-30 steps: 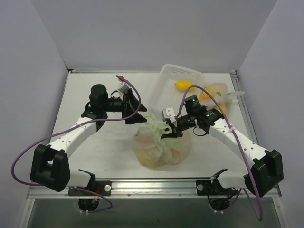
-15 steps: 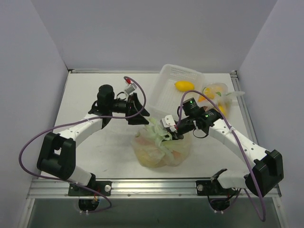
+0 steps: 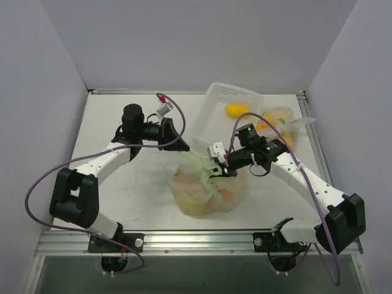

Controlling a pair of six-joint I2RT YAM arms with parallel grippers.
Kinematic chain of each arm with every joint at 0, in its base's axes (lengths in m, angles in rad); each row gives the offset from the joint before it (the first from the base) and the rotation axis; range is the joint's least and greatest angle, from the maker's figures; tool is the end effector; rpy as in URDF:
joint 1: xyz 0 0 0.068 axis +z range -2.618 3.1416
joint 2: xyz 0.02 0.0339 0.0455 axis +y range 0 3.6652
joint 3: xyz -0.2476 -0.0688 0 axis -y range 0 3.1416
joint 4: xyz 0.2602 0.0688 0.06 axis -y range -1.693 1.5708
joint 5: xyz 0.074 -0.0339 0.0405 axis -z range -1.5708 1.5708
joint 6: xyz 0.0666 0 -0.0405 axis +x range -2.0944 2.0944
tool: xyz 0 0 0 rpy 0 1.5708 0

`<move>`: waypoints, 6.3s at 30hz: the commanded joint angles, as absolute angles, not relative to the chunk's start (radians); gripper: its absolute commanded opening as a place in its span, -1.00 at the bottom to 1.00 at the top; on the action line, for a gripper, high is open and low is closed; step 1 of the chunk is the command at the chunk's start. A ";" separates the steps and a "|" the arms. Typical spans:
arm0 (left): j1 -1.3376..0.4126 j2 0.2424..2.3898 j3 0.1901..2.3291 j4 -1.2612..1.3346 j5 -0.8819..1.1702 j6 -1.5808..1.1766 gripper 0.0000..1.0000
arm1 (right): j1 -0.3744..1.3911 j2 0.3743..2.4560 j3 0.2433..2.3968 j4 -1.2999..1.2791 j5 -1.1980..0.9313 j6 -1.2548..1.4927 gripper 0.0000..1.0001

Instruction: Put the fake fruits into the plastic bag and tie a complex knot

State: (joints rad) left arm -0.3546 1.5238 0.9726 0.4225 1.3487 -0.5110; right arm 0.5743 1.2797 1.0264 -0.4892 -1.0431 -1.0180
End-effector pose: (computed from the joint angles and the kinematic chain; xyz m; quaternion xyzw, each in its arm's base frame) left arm 0.3051 -0.1822 0.2643 0.3651 0.6171 -0.6420 0.2714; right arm 0.2165 0.2086 0.2709 -0.7075 0.4119 0.3682 0.4407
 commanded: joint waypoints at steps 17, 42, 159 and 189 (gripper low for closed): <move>-0.388 1.531 1.302 0.447 1.316 -0.664 -1.00 | 0.506 1.313 1.131 -0.075 -0.713 0.572 -1.00; -0.561 1.269 1.014 -0.238 0.583 -0.231 -1.00 | 0.546 1.258 0.779 0.103 -0.433 0.786 -1.00; -0.922 1.578 1.296 -0.450 -0.193 -0.512 -1.00 | 0.543 1.259 0.798 0.109 -0.486 0.925 -1.00; -0.693 1.494 1.169 -0.198 0.489 -0.336 -1.00 | 0.472 1.055 0.785 -0.068 -0.808 0.177 0.67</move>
